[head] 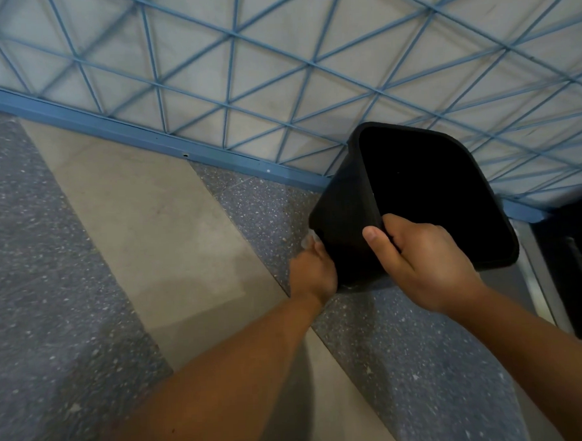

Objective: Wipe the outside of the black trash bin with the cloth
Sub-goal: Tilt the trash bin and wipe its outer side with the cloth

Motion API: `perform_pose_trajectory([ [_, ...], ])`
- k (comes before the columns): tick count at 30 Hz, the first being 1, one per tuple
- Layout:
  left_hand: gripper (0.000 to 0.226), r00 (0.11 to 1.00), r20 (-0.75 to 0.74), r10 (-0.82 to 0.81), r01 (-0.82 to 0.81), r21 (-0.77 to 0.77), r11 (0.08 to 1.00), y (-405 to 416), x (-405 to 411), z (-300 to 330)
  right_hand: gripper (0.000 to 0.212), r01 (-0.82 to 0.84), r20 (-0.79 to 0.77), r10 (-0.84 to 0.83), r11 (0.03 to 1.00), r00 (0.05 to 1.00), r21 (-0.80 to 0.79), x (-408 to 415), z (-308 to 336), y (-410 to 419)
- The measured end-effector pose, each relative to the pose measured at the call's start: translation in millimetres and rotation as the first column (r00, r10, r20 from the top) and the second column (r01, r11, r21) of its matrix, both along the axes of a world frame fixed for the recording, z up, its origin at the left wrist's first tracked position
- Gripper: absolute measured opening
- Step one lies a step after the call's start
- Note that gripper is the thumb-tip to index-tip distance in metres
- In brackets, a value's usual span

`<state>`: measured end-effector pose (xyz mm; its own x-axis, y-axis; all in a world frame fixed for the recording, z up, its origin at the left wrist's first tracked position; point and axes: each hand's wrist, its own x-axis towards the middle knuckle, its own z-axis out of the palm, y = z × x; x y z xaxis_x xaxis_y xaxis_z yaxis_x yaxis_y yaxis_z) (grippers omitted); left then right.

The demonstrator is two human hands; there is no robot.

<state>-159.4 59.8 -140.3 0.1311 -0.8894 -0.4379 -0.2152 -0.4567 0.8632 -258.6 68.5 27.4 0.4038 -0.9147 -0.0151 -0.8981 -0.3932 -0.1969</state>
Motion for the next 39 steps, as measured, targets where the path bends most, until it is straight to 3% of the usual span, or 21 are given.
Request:
perform_pose_trajectory([
  [5, 0.051, 0.994, 0.087, -0.073, 0.065, 0.089, 0.994, 33.6, -5.6, 12.2, 0.047, 0.009, -0.002, -0.01, 1.0, 1.0, -0.01, 1.2, -0.5, 0.7],
  [9, 0.044, 0.984, 0.131, -0.117, 0.11, 0.06, 0.992, 60.2, -3.9, 14.4, 0.05, 0.021, -0.012, -0.021, 1.0, 1.0, -0.002, 1.4, -0.4, 1.0],
  [13, 0.041, 0.996, 0.025, 0.081, -0.082, 0.037, 0.996, 54.6, 17.6, 10.5, 0.05, 0.012, -0.019, -0.012, 1.0, 1.0, 0.004, 1.4, 0.0, 2.7],
  [18, 0.043, 0.969, 0.086, 0.233, -0.225, -0.093, 0.97, 0.2, 48.3, 22.5, 0.043, -0.006, -0.023, 0.005, 1.0, 1.0, -0.008, 1.1, -0.5, 2.1],
  [21, 0.042, 0.986, 0.021, 0.168, -0.164, -0.126, 0.978, -30.6, 50.2, 24.2, 0.044, -0.003, -0.016, 0.003, 1.0, 1.0, -0.01, 0.5, -1.5, 1.4],
  [25, 0.044, 1.0, 0.007, -0.018, 0.018, -0.013, 1.0, -46.0, 33.9, 16.1, 0.046, -0.004, -0.019, 0.004, 1.0, 1.0, -0.018, -0.6, -2.9, 0.8],
  [31, 0.049, 0.991, 0.089, -0.098, 0.087, 0.123, 0.989, -17.9, 21.0, 16.0, 0.044, 0.002, -0.003, -0.003, 1.0, 1.0, -0.023, 1.2, -2.7, -0.9],
  [36, 0.043, 0.986, 0.073, -0.147, 0.125, 0.255, 0.959, 11.5, 5.7, 28.2, 0.047, 0.0, 0.004, 0.0, 0.999, 1.0, -0.041, 0.9, -4.7, -1.4],
  [39, 0.043, 0.981, 0.083, -0.174, 0.147, 0.258, 0.955, 30.4, -3.9, 41.1, 0.047, 0.011, 0.008, -0.011, 0.999, 1.0, -0.051, 1.9, -5.4, -0.9],
])
